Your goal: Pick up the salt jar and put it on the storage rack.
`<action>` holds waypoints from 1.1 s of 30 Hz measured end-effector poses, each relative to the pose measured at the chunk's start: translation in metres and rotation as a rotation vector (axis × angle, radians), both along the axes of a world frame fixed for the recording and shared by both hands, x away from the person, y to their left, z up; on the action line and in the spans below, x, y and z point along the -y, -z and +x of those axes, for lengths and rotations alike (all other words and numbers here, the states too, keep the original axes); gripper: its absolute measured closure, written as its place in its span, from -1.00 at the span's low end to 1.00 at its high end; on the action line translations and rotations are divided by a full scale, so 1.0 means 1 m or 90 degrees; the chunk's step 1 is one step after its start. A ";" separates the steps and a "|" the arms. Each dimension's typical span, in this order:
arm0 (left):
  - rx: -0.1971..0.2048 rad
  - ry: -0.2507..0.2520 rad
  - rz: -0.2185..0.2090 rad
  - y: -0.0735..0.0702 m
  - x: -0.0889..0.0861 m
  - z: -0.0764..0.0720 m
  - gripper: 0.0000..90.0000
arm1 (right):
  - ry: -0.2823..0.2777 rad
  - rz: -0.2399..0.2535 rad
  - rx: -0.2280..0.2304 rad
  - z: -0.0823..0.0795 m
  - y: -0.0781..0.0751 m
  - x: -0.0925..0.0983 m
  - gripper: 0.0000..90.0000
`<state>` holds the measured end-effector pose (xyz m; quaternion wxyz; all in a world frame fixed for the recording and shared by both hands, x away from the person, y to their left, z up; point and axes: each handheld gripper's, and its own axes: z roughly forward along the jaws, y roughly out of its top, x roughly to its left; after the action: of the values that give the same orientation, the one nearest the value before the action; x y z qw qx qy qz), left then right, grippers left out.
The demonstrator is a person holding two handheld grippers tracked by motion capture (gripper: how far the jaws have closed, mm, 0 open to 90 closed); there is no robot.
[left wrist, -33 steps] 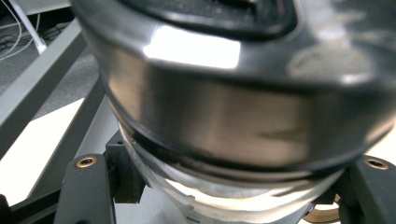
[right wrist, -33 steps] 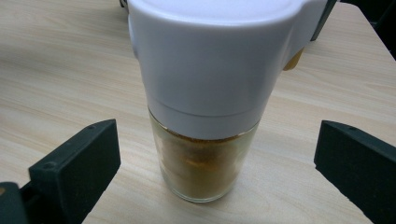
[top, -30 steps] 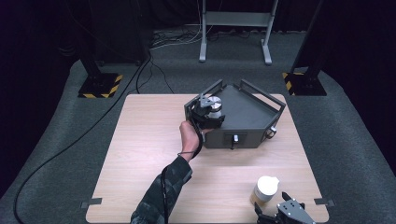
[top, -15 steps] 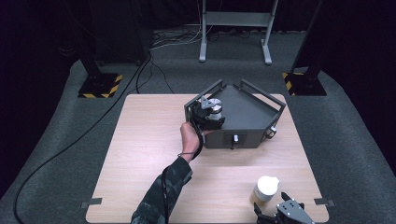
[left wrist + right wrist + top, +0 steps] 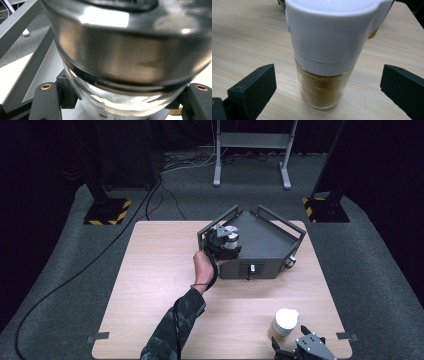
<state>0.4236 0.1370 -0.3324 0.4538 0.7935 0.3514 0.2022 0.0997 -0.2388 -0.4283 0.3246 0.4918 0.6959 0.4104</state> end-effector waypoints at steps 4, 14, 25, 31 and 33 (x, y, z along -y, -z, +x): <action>-0.002 -0.001 0.000 0.000 0.000 0.000 -0.30 | 0.001 0.000 0.000 0.000 0.000 0.000 -1.00; -0.005 -0.008 0.000 -0.001 0.002 -0.001 -0.30 | 0.000 -0.001 0.000 0.001 -0.001 0.000 -1.00; -0.012 -0.006 -0.009 -0.002 0.000 0.001 -0.34 | 0.001 -0.003 0.001 0.000 -0.001 -0.001 -1.00; 0.006 -0.018 -0.003 -0.007 0.000 -0.010 -0.71 | 0.003 -0.002 0.003 0.000 -0.001 -0.001 -1.00; 0.005 -0.024 -0.010 -0.009 -0.002 -0.013 -0.82 | 0.004 -0.002 0.003 0.000 -0.001 -0.002 -1.00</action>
<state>0.4105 0.1386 -0.3233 0.4574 0.7823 0.3665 0.2111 0.0995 -0.2372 -0.4274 0.3283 0.4928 0.6942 0.4093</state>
